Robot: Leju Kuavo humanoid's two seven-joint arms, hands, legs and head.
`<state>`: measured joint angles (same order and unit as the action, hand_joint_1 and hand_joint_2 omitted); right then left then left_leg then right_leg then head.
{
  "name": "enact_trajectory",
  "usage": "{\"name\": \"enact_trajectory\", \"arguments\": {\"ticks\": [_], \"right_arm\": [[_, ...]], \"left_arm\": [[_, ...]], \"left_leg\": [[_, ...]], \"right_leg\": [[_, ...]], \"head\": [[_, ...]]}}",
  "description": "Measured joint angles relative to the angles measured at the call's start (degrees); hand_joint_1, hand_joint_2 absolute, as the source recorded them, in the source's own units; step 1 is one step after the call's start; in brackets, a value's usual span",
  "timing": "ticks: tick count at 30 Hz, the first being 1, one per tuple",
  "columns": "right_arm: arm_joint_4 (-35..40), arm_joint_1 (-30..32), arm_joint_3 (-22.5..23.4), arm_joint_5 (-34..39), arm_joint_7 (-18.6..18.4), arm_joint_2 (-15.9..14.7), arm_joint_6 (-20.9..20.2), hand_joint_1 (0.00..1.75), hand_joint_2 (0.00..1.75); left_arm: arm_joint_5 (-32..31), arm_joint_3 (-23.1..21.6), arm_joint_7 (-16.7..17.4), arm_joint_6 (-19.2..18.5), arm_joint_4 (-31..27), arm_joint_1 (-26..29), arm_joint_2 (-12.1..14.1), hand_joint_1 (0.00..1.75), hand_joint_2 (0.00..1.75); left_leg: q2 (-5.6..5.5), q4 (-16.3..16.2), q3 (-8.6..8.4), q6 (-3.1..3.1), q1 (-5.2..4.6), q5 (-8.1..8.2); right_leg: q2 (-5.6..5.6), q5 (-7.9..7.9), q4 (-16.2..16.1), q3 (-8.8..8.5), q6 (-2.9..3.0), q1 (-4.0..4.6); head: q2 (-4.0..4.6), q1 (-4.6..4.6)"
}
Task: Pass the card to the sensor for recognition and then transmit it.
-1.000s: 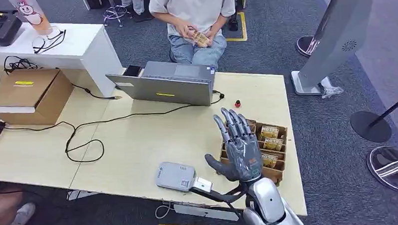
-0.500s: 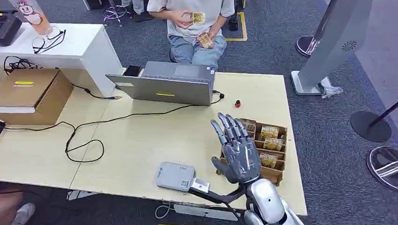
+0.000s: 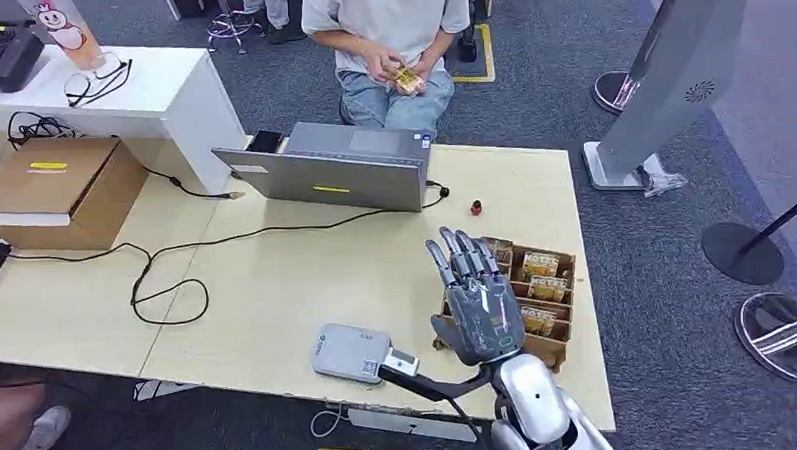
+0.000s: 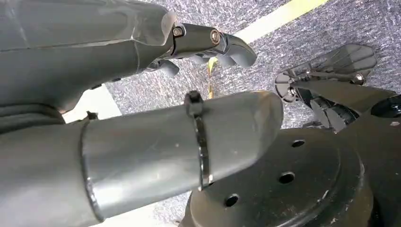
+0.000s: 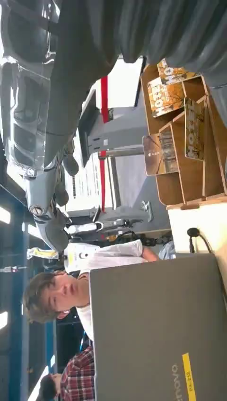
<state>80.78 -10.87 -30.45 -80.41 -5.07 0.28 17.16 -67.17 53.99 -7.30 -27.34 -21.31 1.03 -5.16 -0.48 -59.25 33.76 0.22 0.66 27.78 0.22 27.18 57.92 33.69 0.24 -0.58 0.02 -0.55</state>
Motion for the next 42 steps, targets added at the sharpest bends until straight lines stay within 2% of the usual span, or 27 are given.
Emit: {"name": "enact_trajectory", "arguments": {"ticks": [15, 20, 30, 42], "right_arm": [[3.4, 1.4, 0.5, -2.4, -3.2, -0.7, -5.4, 0.00, 1.75], [5.0, 2.2, 1.1, -3.1, -4.2, -1.3, -7.6, 0.00, 1.75], [6.2, 3.2, 2.4, -3.9, -6.2, -2.0, -10.3, 0.00, 1.75], [7.2, 4.0, 3.8, -1.6, -7.0, -2.4, -14.0, 0.00, 1.75]], "left_arm": [[-1.7, 3.5, 0.4, -3.0, -5.6, 1.1, -2.5, 0.00, 0.00], [-4.0, 5.3, 0.6, -4.8, -7.9, 1.3, -3.7, 0.00, 0.00], [-6.7, 8.4, 0.0, -6.2, -11.0, 1.5, -5.2, 0.00, 0.00], [-9.1, 11.2, -0.7, -7.7, -13.6, 1.6, -6.5, 0.00, 0.00]], "left_leg": [[0.00, 0.0, -0.01, -0.01, 0.00, 0.01], [0.00, 0.0, 0.00, -0.05, -0.02, 0.03], [0.01, 0.0, -0.01, -0.05, -0.02, 0.03], [0.01, 0.0, -0.01, -0.05, -0.03, 0.03]], "right_leg": [[0.00, 0.00, 0.0, 0.00, -0.01, -0.01], [0.00, 0.01, 0.0, 0.00, -0.02, -0.02], [0.00, 0.02, 0.0, 0.00, -0.03, -0.03], [0.00, 0.03, 0.0, -0.01, -0.04, -0.03]], "head": [[0.00, 0.00], [0.00, 0.00], [0.00, 0.00], [0.00, 0.00]]}}
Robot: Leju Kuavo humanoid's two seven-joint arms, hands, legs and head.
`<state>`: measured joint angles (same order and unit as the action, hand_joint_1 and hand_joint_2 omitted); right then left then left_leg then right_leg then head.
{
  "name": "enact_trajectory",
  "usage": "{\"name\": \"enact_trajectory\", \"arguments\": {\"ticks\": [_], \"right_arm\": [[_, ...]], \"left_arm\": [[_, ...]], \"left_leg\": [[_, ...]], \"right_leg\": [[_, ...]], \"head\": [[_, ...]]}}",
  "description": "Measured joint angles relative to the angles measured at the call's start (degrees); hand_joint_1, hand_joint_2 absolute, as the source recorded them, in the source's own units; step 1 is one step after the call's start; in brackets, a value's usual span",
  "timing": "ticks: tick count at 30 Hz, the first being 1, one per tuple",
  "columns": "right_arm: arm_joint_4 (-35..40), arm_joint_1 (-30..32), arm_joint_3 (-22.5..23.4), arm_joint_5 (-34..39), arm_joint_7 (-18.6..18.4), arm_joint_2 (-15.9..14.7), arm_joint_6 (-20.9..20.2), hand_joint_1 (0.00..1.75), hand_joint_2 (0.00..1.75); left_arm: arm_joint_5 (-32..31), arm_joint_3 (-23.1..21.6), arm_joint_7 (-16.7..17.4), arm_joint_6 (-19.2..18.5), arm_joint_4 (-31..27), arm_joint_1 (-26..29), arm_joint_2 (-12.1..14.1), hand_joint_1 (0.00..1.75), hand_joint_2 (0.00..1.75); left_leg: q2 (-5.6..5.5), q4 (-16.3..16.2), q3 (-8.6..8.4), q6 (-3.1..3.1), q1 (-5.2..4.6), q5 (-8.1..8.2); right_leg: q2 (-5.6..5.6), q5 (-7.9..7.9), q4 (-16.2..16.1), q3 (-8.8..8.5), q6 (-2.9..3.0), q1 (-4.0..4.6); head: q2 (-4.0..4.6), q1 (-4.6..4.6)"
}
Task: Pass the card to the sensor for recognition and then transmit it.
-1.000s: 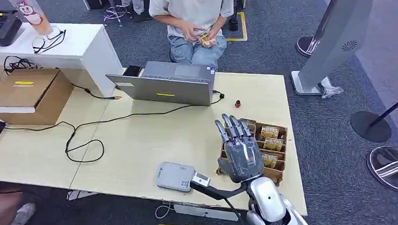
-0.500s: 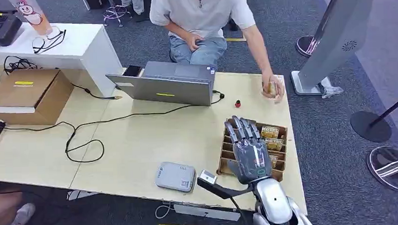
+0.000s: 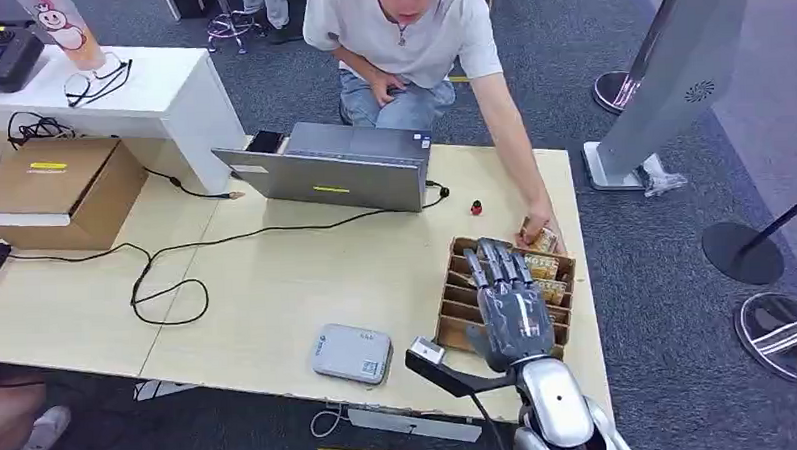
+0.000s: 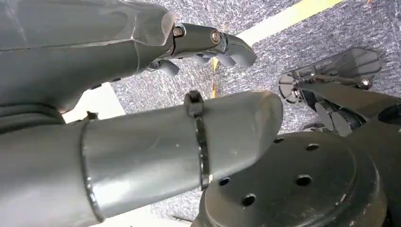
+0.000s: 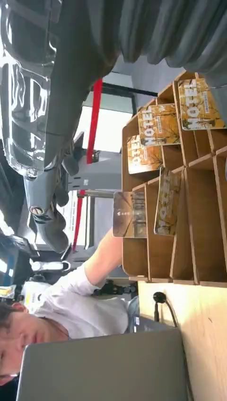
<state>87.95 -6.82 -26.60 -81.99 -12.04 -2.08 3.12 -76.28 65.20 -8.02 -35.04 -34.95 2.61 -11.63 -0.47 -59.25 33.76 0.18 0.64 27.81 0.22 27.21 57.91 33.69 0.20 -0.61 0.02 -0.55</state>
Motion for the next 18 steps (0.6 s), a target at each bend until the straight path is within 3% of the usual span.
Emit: {"name": "enact_trajectory", "arguments": {"ticks": [18], "right_arm": [[4.1, 1.6, 2.6, 1.6, -0.7, -0.1, -3.4, 0.00, 1.75]], "left_arm": [[-2.1, 2.0, -0.7, 0.1, -0.3, -0.1, -0.3, 0.00, 0.00]], "left_leg": [[0.00, 0.0, 0.00, 0.00, 0.00, 0.00]], "right_leg": [[0.00, 0.02, 0.0, 0.00, -0.02, 0.00]], "head": [[0.00, 0.00]]}}
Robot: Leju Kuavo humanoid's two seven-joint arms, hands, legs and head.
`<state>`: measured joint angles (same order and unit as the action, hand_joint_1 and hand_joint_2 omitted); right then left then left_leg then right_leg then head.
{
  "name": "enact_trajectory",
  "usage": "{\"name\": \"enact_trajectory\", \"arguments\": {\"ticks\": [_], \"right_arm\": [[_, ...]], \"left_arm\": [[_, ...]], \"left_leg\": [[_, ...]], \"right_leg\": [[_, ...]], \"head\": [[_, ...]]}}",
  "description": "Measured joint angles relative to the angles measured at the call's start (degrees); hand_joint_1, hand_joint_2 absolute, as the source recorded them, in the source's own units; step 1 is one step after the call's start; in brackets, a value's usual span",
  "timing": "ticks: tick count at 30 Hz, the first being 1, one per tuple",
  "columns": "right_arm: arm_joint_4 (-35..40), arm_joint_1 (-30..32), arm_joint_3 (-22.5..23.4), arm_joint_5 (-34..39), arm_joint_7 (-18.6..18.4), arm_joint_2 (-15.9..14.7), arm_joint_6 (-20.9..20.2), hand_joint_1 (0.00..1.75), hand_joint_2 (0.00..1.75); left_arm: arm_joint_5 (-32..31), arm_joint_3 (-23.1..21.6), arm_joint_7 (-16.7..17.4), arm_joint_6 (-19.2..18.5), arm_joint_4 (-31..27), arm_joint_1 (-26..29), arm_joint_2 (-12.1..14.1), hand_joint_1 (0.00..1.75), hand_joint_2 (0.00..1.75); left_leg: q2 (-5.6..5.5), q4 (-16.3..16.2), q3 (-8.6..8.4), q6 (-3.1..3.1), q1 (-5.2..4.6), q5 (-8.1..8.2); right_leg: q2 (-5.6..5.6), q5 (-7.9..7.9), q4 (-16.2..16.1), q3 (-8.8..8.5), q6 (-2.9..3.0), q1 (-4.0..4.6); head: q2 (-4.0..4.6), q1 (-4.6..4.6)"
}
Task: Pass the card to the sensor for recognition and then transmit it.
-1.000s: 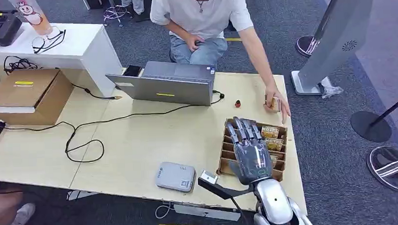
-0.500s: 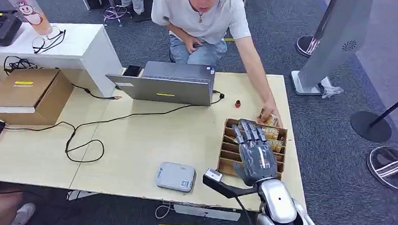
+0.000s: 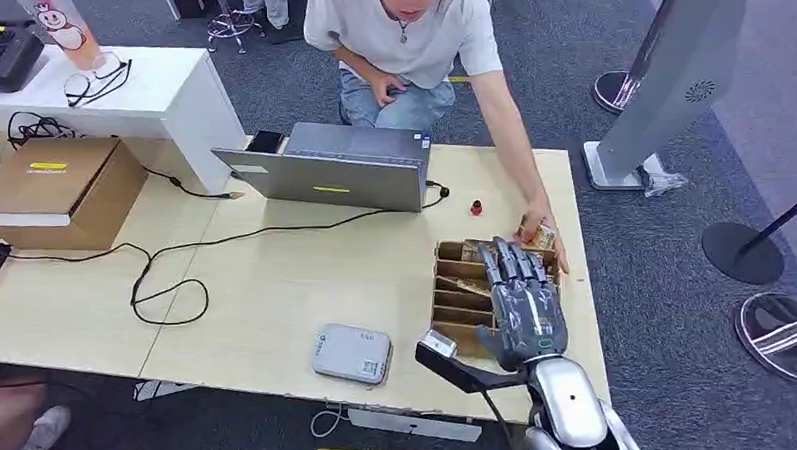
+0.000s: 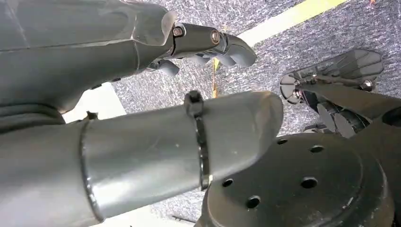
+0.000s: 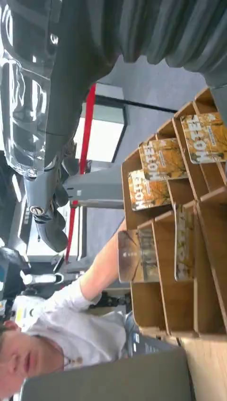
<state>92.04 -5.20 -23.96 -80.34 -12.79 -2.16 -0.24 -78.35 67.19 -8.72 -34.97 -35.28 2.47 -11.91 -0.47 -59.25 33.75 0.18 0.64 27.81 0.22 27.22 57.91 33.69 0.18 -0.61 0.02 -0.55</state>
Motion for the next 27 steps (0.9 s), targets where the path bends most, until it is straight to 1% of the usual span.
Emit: {"name": "enact_trajectory", "arguments": {"ticks": [7, 11, 27], "right_arm": [[1.3, 1.0, 1.3, 2.3, 0.0, 0.0, -0.5, 0.00, 1.75], [1.9, 1.5, 1.6, 2.3, -0.2, 0.0, -1.0, 0.00, 1.75], [2.3, 2.1, 1.1, 3.4, -0.2, 0.0, -2.2, 0.00, 1.75]], "left_arm": [[-0.8, 0.4, -0.4, 0.0, 0.0, -0.2, -0.1, 0.00, 0.00], [-0.9, 1.2, -0.5, -0.3, -0.4, -0.3, -0.4, 0.00, 0.00], [-2.2, 2.0, -1.0, -0.7, -0.9, -0.7, -0.5, 0.00, 0.00]], "left_leg": [[0.00, 0.0, 0.00, 0.02, 0.00, 0.01], [0.00, 0.0, 0.00, 0.02, 0.00, 0.02], [-0.01, 0.0, 0.01, 0.02, 0.00, 0.02]], "right_leg": [[0.00, 0.00, 0.0, 0.00, 0.00, 0.00], [0.00, 0.00, 0.0, 0.00, -0.01, 0.00], [-0.01, 0.01, 0.0, -0.01, -0.01, 0.00]], "head": [[0.00, 0.00], [0.00, 0.00], [0.00, 0.00]]}}
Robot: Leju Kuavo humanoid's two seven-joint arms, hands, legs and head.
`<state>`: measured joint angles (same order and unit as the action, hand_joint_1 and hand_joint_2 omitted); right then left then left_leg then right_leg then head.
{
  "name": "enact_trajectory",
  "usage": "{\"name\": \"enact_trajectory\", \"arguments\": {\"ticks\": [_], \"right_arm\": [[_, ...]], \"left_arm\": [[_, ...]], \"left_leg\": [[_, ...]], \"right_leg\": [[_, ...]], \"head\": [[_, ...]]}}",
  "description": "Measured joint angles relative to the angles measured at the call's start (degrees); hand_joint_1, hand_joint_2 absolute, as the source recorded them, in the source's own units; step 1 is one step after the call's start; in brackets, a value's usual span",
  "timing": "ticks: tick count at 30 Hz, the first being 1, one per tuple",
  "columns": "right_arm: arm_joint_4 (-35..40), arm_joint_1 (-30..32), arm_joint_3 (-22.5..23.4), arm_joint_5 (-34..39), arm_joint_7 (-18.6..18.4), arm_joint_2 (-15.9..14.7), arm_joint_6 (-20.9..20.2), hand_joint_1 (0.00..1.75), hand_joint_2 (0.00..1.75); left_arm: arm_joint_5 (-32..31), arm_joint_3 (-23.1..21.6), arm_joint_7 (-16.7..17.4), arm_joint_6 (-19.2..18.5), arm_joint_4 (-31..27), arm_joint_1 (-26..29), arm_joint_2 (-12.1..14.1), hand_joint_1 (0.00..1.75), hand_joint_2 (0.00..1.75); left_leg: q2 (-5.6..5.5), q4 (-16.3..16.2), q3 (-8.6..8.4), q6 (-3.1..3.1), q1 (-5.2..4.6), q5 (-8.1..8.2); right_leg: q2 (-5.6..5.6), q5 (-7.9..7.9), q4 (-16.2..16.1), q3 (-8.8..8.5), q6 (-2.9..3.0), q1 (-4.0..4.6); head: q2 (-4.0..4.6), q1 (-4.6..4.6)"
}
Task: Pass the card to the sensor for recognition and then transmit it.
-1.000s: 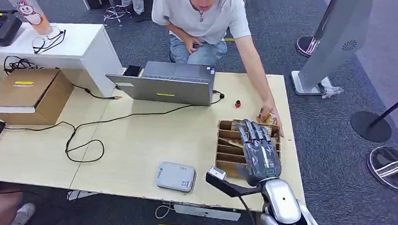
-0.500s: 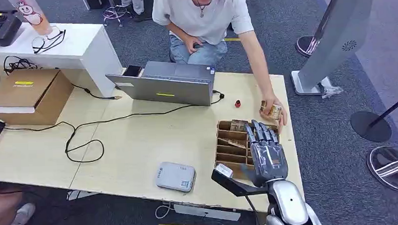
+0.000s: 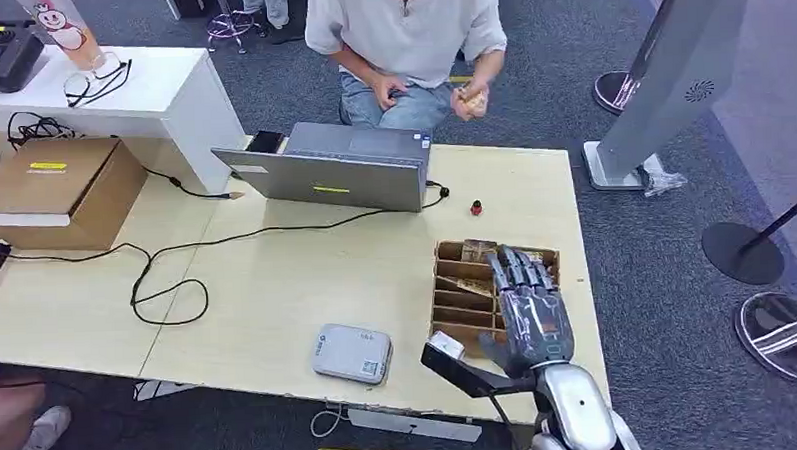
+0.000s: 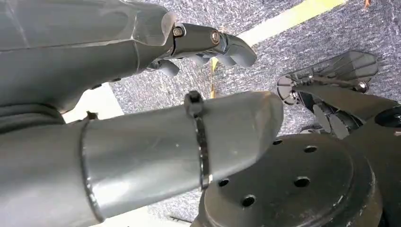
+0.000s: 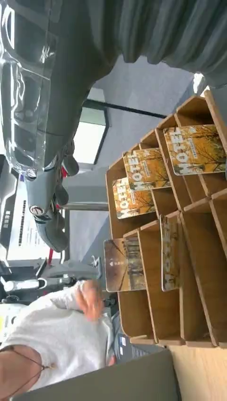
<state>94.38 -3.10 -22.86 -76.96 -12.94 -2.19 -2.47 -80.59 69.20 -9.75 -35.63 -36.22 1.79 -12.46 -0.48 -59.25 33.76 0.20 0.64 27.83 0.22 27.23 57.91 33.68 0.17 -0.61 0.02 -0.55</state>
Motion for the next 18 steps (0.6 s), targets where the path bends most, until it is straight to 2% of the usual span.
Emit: {"name": "enact_trajectory", "arguments": {"ticks": [18], "right_arm": [[-1.1, -0.6, -2.8, 1.2, 0.3, 0.0, -0.5, 0.03, 1.75]], "left_arm": [[-1.0, 1.5, -1.4, -1.4, -0.4, 0.1, -0.2, 0.00, 0.00]], "left_leg": [[-0.01, 0.0, 0.01, 0.02, 0.00, 0.02]], "right_leg": [[0.00, 0.02, 0.0, -0.01, -0.02, 0.00]], "head": [[0.00, 0.00]]}}
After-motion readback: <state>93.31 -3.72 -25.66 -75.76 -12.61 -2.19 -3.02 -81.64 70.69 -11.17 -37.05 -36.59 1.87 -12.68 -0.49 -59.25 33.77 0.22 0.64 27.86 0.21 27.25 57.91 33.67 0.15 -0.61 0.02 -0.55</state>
